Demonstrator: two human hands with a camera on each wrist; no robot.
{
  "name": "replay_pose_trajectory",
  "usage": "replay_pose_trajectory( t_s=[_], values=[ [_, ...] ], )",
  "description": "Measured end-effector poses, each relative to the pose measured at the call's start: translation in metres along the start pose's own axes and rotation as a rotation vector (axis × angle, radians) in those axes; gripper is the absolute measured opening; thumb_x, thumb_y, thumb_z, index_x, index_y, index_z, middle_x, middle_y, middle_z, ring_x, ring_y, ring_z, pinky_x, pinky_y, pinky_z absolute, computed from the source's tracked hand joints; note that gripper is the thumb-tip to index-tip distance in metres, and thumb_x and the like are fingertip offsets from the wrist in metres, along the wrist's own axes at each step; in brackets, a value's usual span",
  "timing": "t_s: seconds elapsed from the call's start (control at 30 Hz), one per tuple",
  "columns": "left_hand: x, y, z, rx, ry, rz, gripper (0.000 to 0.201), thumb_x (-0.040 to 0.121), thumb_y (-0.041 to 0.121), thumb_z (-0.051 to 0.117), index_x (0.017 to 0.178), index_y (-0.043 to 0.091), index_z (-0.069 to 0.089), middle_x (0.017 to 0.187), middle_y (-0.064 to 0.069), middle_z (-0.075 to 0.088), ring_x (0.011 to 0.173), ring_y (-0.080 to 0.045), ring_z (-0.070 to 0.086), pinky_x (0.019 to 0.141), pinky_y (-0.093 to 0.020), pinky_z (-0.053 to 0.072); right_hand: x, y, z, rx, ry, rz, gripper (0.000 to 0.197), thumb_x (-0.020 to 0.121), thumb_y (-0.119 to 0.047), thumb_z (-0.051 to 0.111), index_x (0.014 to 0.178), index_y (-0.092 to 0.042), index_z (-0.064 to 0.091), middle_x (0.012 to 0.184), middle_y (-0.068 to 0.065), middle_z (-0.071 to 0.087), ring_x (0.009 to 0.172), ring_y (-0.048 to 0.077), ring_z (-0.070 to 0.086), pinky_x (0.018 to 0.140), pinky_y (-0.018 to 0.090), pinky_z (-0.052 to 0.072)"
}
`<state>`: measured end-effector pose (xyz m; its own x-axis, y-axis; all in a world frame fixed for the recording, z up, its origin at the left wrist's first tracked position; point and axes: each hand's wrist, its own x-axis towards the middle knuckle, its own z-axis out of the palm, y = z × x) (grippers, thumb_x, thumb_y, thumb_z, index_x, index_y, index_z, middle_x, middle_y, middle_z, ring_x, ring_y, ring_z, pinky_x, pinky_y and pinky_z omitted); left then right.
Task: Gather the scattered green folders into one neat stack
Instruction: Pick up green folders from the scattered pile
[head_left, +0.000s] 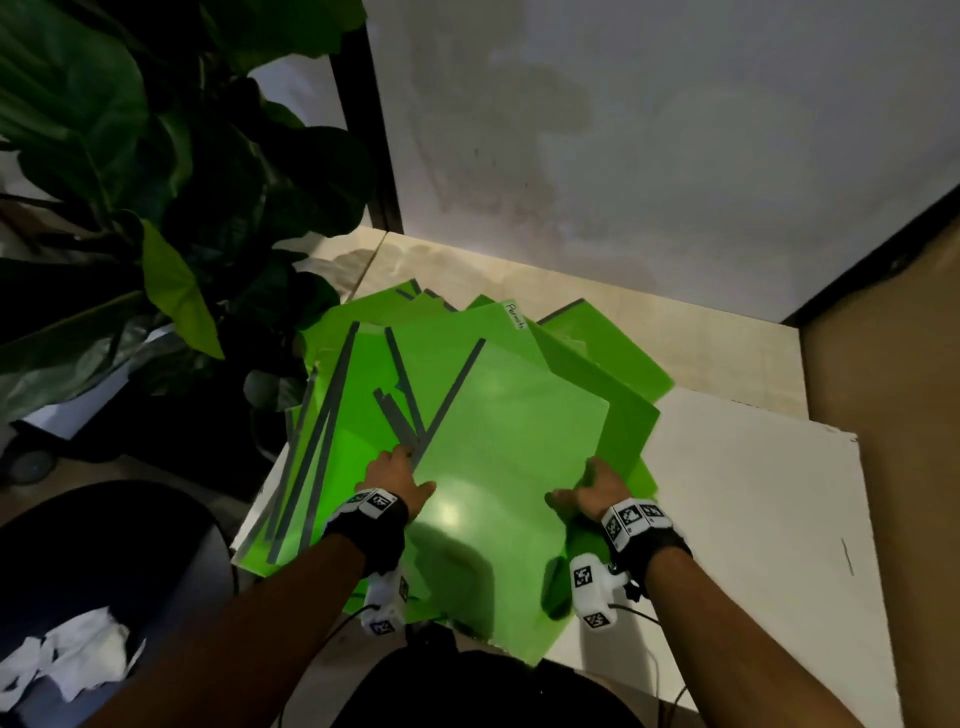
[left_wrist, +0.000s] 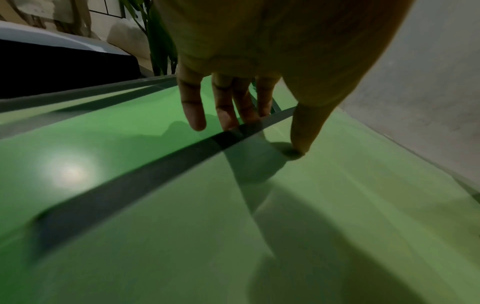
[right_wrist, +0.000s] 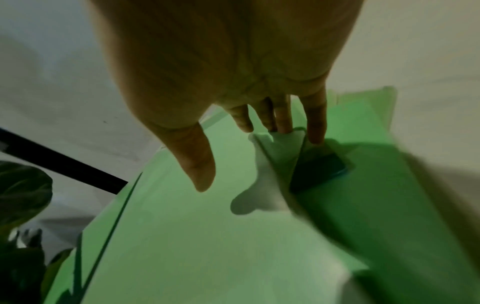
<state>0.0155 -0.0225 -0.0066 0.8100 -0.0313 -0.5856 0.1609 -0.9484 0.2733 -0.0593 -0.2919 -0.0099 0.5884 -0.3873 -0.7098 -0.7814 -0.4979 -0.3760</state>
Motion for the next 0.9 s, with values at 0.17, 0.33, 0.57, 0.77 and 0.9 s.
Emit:
replay_pose_trajectory(
  t_s=[0.17, 0.33, 0.57, 0.77, 0.9],
  values=[
    [0.003, 0.006, 0.002, -0.426, 0.02, -0.068, 0.049, 0.089, 0.018, 0.063, 0.129, 0.001, 0.04, 0.126, -0.02, 0.054, 0.115, -0.036, 0.053, 0.091, -0.035, 0.042, 0.017, 0.003, 0.001, 0.251, 0.063, 0.088, 0.113, 0.065, -0.034, 0.085, 0.15, -0.013, 0.014, 0.147, 0.019, 0.037, 0.128, 0.038, 0.046, 0.104, 0.048, 0.043],
    [0.011, 0.01, -0.003, -0.589, 0.186, -0.076, 0.059, 0.09, 0.013, 0.06, 0.139, -0.003, 0.031, 0.136, -0.021, 0.044, 0.126, -0.037, 0.044, 0.104, -0.038, 0.036, 0.023, -0.001, -0.01, 0.297, -0.05, 0.078, 0.076, 0.078, -0.028, 0.078, 0.142, -0.012, 0.04, 0.139, 0.014, 0.051, 0.119, 0.031, 0.053, 0.103, 0.038, 0.041],
    [0.021, 0.014, -0.001, -0.386, 0.198, -0.051, 0.049, 0.089, 0.024, 0.061, 0.123, -0.006, 0.045, 0.129, -0.023, 0.04, 0.117, -0.035, 0.044, 0.099, -0.032, 0.027, 0.033, -0.046, -0.006, 0.249, 0.006, 0.001, 0.093, 0.077, -0.04, 0.076, 0.149, -0.006, 0.026, 0.151, 0.017, 0.036, 0.135, 0.036, 0.039, 0.11, 0.045, 0.036],
    [0.019, 0.02, 0.001, -0.504, 0.194, -0.105, 0.072, 0.088, 0.02, 0.061, 0.144, 0.001, 0.02, 0.139, -0.023, 0.041, 0.125, -0.037, 0.046, 0.105, -0.037, 0.038, 0.033, -0.053, -0.004, 0.251, -0.021, -0.007, 0.09, 0.086, -0.051, 0.062, 0.151, -0.007, 0.019, 0.157, 0.015, 0.025, 0.141, 0.034, 0.031, 0.113, 0.043, 0.029],
    [0.015, 0.018, 0.005, -0.482, 0.025, -0.11, 0.071, 0.093, 0.032, 0.054, 0.147, 0.005, 0.017, 0.143, -0.021, 0.04, 0.129, -0.036, 0.045, 0.105, -0.036, 0.037, 0.028, -0.048, -0.004, 0.109, 0.039, 0.024, 0.09, 0.084, -0.056, 0.062, 0.151, -0.011, 0.022, 0.155, 0.016, 0.028, 0.138, 0.037, 0.036, 0.112, 0.047, 0.034]
  ],
)
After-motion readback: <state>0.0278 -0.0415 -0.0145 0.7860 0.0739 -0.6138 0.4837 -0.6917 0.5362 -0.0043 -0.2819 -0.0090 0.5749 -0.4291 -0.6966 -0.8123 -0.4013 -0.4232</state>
